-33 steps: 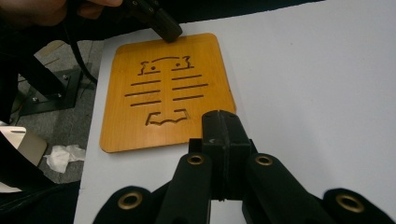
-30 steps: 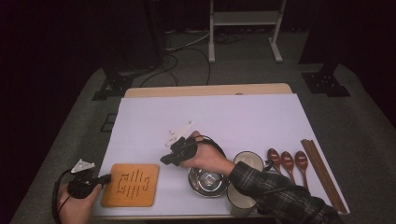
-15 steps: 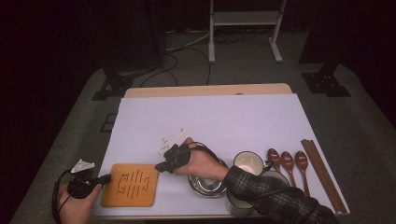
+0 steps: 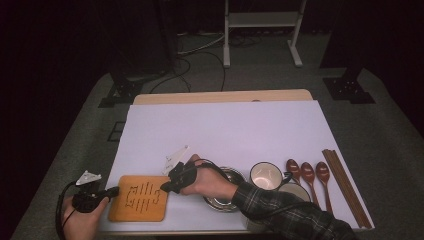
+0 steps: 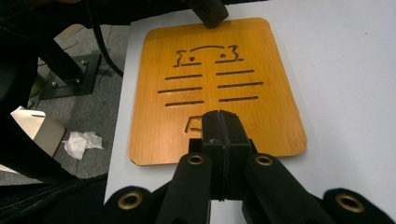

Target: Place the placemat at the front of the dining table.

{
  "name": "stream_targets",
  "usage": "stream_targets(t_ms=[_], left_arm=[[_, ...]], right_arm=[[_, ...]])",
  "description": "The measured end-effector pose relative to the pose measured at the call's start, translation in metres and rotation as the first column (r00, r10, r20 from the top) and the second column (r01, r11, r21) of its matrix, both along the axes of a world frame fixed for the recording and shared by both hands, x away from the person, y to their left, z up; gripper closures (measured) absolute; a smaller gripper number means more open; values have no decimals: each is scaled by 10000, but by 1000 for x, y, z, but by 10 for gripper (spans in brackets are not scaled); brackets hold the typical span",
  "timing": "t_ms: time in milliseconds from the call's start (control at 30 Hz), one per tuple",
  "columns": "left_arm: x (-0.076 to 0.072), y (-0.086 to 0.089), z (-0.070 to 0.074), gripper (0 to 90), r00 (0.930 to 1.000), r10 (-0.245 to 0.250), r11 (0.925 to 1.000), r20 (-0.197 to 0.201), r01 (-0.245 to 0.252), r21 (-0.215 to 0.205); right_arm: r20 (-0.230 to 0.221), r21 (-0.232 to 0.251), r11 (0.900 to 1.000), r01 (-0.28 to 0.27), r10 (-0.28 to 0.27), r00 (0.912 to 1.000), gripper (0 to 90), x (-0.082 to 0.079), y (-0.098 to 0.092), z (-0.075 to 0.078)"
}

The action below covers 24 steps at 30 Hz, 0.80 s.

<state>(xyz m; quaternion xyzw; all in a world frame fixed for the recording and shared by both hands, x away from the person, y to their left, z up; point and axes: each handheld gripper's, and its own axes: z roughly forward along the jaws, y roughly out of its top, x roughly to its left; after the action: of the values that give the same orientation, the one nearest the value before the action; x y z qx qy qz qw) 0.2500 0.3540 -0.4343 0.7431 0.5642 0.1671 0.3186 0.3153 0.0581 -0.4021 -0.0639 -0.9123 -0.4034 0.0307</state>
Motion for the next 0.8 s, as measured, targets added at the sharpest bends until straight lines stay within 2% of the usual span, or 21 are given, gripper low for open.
stream_targets(t_ms=[233,800], left_arm=[[0,-2,1,900,10000,-26,9999,-10,26,164],[1,-1,0,900,10000,-53,9999,-25,53,118]], right_arm=[[-2,-149,9999,-50,50,10000,896,-5,5,-5],[-94,-380,9989,-265,262,9996,896,-16,17,-13]])
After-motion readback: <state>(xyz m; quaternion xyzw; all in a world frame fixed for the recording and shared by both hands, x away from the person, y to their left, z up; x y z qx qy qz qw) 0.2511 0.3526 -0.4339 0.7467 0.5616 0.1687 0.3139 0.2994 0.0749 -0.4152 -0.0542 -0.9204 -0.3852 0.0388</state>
